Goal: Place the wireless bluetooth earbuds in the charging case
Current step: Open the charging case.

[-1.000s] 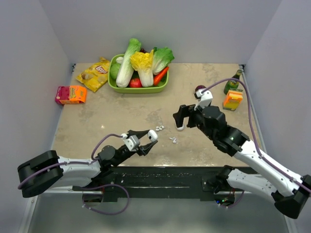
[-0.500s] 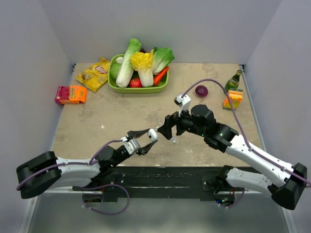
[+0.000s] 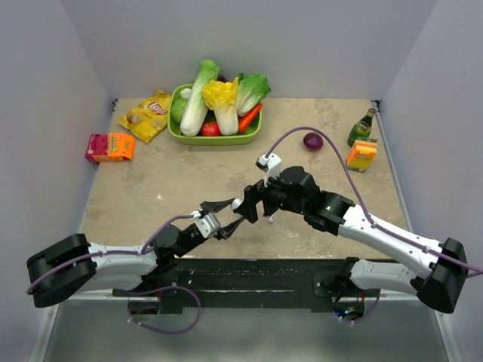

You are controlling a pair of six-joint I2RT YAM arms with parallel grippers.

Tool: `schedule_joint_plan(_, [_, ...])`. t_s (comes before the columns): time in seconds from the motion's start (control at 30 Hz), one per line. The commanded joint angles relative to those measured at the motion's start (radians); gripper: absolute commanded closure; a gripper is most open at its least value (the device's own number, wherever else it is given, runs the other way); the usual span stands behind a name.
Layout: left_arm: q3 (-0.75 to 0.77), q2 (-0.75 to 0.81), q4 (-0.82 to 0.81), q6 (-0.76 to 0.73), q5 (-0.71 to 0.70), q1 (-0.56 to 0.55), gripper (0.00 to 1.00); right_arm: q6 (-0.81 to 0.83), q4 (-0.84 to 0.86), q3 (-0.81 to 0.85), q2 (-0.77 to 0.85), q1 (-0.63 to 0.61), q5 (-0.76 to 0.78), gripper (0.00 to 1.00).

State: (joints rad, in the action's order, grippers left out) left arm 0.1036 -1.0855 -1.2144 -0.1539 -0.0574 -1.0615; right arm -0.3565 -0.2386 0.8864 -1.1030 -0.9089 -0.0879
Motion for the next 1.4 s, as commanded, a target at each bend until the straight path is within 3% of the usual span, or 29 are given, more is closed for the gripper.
schedule_joint_plan(0.0, [0.021,0.006,-0.065,-0.021,-0.001,-0.011,1.00,-0.029,0.051,0.016,0.012,-0.002,0.057,0.05])
schedule_joint_plan(1.23, [-0.022,0.076,-0.077,-0.055,-0.073,-0.058,1.00,-0.090,-0.024,-0.020,0.046,0.016,0.249,0.07])
schedule_joint_plan(1.37, [-0.024,0.081,-0.076,-0.056,-0.085,-0.060,1.00,-0.099,0.092,-0.064,0.118,0.018,0.162,0.07])
